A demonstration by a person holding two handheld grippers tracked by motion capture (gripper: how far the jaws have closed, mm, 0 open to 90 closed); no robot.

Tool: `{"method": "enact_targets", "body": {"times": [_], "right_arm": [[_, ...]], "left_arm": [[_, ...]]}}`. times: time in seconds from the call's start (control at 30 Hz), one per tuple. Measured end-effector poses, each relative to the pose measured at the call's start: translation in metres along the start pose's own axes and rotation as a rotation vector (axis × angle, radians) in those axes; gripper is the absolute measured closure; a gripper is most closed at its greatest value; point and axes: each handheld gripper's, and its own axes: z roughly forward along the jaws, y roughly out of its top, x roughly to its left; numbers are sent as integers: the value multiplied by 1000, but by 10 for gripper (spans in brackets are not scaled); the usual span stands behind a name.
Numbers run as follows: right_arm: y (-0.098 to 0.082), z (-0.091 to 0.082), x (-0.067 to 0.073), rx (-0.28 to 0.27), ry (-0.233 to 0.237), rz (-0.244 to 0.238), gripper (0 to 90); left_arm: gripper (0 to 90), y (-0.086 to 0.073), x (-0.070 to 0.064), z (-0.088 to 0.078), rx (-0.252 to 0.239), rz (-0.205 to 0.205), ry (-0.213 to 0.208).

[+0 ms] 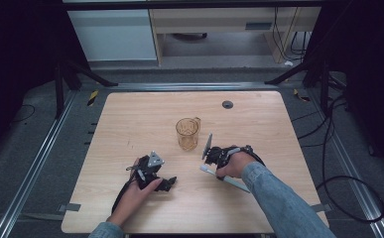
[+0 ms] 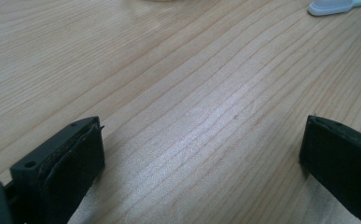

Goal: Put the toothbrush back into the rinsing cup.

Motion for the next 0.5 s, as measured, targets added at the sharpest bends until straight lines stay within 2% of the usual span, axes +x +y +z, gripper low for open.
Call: {"method": "enact_targets", "body": {"times": [0.23,0.5], "right_arm": [[0,0,1,2,-3,0,788],[0,-9,-1,-36,2,7,788]], "left_arm": [[0,0,0,0,0,0,0],[0,0,0,0,0,1,0]]}}
